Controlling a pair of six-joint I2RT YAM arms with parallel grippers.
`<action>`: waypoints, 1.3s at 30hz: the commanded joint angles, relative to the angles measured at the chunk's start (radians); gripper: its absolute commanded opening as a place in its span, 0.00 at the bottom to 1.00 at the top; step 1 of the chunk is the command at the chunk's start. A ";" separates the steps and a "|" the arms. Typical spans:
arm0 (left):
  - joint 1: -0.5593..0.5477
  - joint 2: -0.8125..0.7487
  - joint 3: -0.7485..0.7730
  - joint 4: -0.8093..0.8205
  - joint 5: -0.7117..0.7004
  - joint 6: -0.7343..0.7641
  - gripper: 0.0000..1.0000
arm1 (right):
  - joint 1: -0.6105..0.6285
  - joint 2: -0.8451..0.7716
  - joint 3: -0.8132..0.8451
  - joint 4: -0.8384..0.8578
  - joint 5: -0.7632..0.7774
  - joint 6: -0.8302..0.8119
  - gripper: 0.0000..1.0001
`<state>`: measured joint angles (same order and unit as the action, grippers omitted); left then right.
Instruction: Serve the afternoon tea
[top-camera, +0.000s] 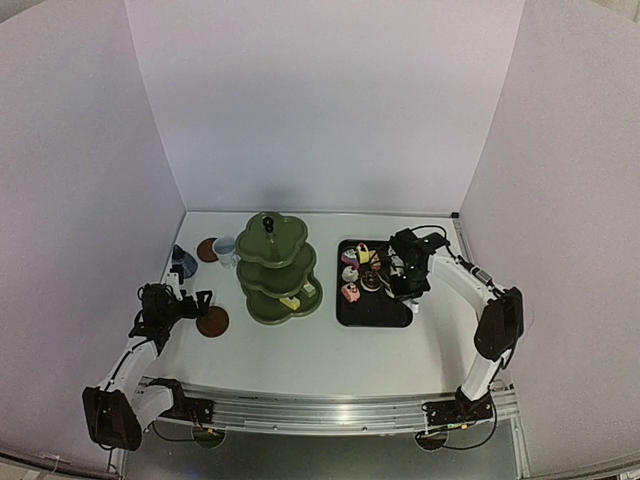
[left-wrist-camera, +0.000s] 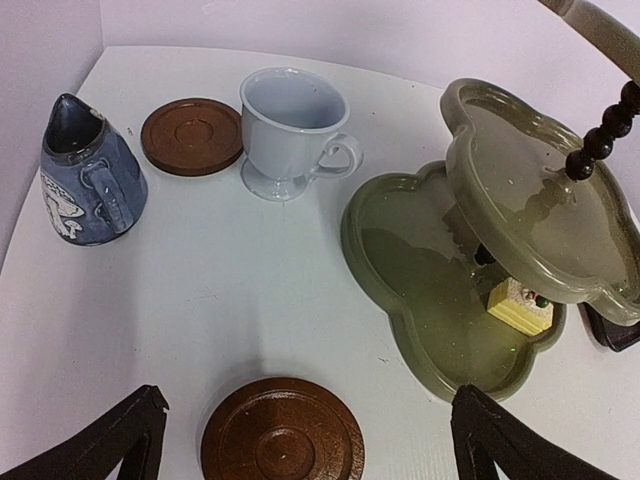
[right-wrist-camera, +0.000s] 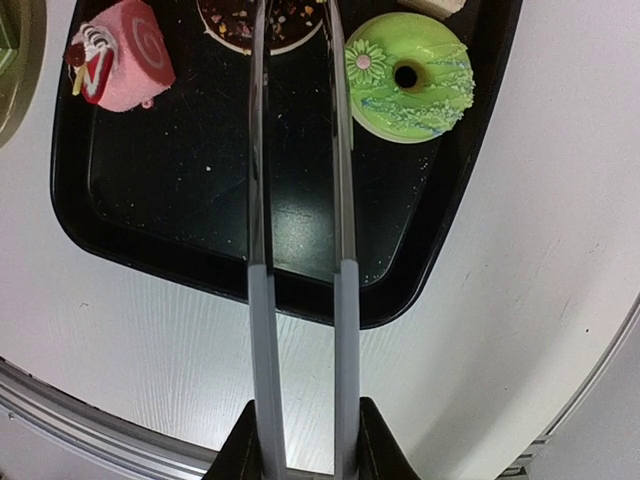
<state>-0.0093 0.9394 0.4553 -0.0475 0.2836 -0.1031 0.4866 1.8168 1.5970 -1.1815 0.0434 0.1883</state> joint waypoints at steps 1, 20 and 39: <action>0.005 0.001 0.027 0.032 -0.005 0.020 1.00 | 0.005 -0.122 0.037 -0.034 0.001 0.020 0.00; 0.005 -0.040 0.030 0.097 0.055 0.191 1.00 | 0.496 -0.315 0.066 -0.182 0.080 0.239 0.00; 0.005 -0.171 0.009 -0.023 0.061 0.293 1.00 | 0.765 0.164 0.370 0.258 0.177 0.024 0.00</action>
<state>-0.0093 0.7950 0.4557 -0.0583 0.3370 0.1629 1.2446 1.9086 1.8416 -1.0881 0.1398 0.2829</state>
